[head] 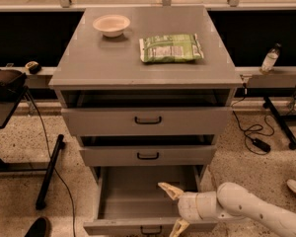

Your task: Close bottom drawer

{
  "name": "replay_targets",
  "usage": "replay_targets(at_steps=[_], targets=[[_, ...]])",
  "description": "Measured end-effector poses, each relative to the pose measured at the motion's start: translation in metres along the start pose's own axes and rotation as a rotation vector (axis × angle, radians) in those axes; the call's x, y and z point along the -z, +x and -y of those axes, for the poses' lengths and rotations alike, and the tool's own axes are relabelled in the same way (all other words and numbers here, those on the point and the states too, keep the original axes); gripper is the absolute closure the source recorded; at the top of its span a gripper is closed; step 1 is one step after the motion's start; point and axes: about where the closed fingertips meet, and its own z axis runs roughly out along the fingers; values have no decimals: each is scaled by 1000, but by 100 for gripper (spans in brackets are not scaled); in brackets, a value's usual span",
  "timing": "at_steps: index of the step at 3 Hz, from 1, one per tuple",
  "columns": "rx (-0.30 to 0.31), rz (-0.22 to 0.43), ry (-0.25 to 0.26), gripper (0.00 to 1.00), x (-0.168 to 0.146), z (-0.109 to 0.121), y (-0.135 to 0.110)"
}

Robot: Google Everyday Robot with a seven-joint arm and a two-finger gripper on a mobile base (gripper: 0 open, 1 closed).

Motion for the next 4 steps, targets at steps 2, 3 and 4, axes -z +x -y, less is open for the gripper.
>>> replay_targets(at_steps=[2, 3, 4], targets=[[66, -15, -62, 0, -17, -24, 34], [-36, -25, -24, 18, -24, -48, 61], [-133, -48, -1, 42, -43, -78, 90]])
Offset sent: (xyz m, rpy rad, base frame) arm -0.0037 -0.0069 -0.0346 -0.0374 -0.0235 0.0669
